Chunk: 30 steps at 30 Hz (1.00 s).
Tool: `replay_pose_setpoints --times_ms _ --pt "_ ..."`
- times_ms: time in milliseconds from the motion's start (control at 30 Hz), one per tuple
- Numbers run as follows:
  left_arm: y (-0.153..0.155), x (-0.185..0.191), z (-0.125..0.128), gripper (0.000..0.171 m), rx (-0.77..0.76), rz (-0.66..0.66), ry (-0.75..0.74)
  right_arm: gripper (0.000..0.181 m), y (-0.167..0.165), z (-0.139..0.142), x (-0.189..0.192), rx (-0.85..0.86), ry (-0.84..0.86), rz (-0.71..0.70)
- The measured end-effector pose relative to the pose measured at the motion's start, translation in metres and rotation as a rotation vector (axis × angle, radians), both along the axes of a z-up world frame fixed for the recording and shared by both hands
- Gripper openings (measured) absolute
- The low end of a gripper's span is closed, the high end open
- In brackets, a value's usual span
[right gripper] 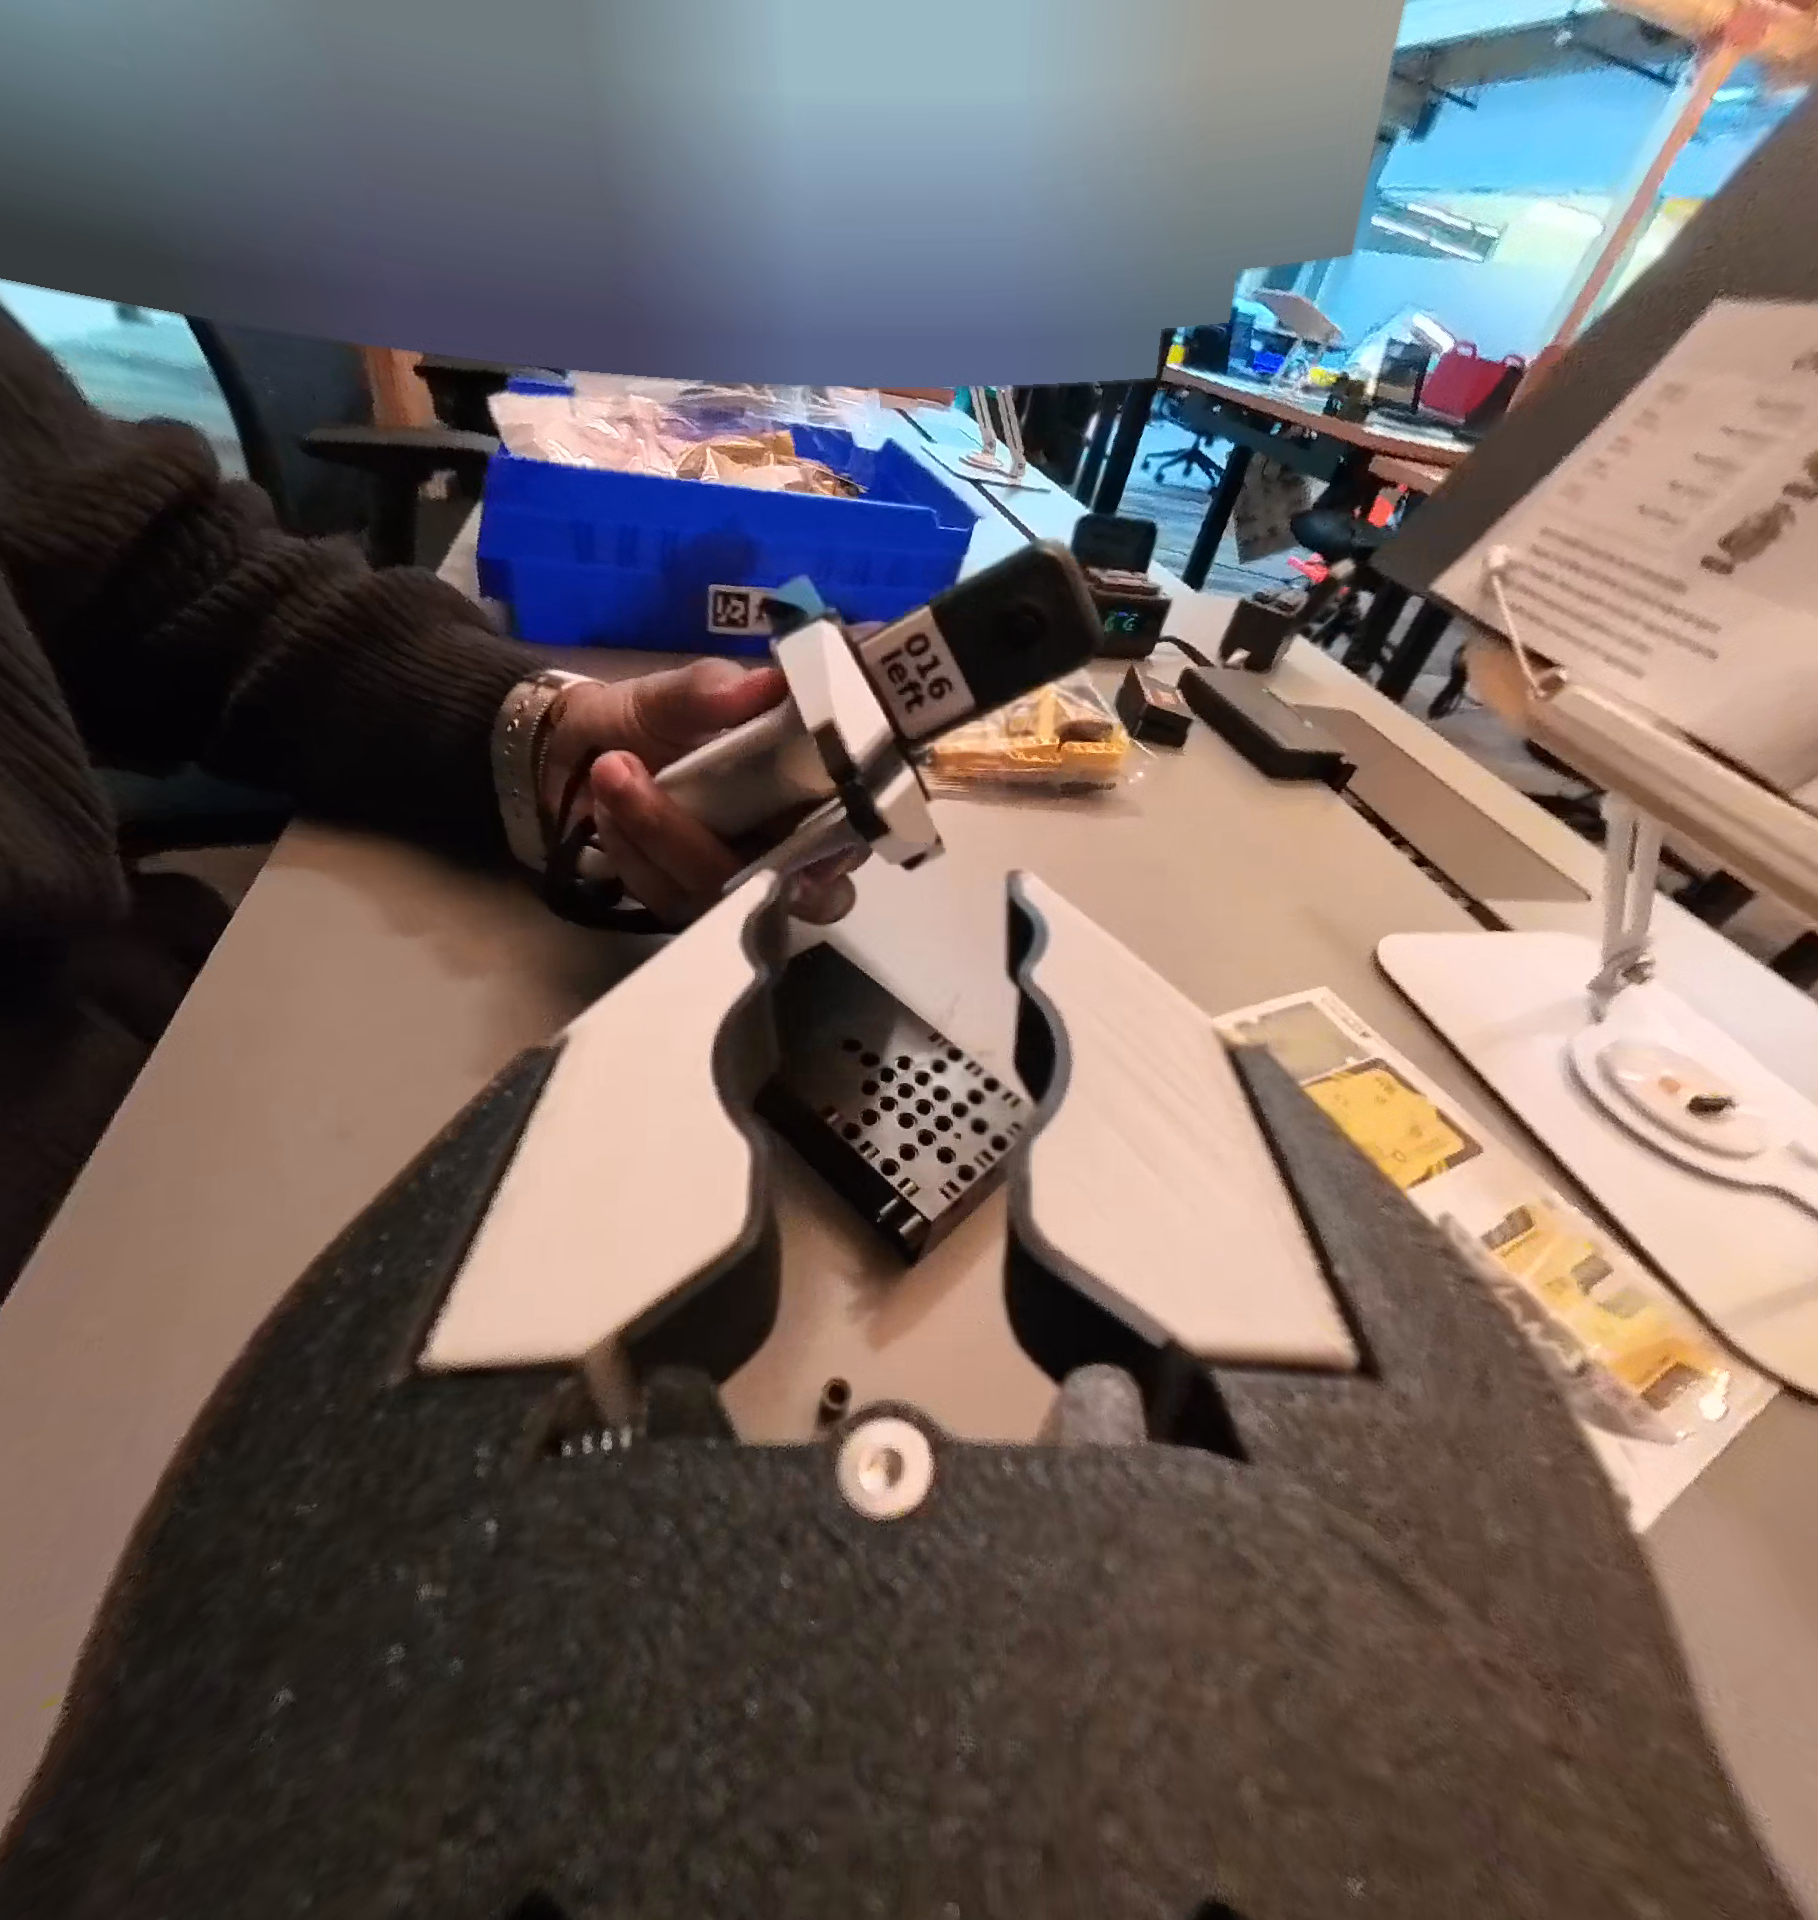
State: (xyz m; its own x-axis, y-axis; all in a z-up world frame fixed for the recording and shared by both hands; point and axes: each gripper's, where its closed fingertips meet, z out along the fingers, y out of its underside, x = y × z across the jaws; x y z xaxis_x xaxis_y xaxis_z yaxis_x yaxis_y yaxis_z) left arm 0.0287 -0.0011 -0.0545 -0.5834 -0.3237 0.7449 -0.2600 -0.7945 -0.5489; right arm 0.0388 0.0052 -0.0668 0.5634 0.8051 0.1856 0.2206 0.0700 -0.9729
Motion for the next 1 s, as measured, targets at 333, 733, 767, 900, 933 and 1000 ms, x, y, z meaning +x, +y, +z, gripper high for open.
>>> replay_pose_setpoints --times_ms 333,733,767,900,933,1000 --pt "0.010 0.001 -0.010 0.003 0.091 0.069 0.065 0.059 0.019 -0.005 0.018 0.098 -0.051 -0.175" --pt "0.000 0.005 -0.022 0.002 0.177 0.043 0.115 0.012 -0.013 -0.003 -0.006 0.259 -0.087 -0.036" --pt "0.000 0.005 -0.022 0.003 0.172 0.038 0.115 0.025 -0.014 -0.006 -0.008 0.239 -0.091 -0.016" --pt "-0.004 0.005 -0.024 0.003 0.171 0.013 0.128 0.028 -0.012 -0.016 -0.009 0.231 -0.138 -0.013" --pt "-0.005 0.006 -0.025 0.003 0.174 0.007 0.131 0.028 -0.013 -0.016 -0.009 0.239 -0.144 -0.011" --pt "-0.007 0.006 -0.027 0.003 0.181 -0.004 0.139 0.020 -0.014 -0.015 -0.011 0.252 -0.140 -0.006"
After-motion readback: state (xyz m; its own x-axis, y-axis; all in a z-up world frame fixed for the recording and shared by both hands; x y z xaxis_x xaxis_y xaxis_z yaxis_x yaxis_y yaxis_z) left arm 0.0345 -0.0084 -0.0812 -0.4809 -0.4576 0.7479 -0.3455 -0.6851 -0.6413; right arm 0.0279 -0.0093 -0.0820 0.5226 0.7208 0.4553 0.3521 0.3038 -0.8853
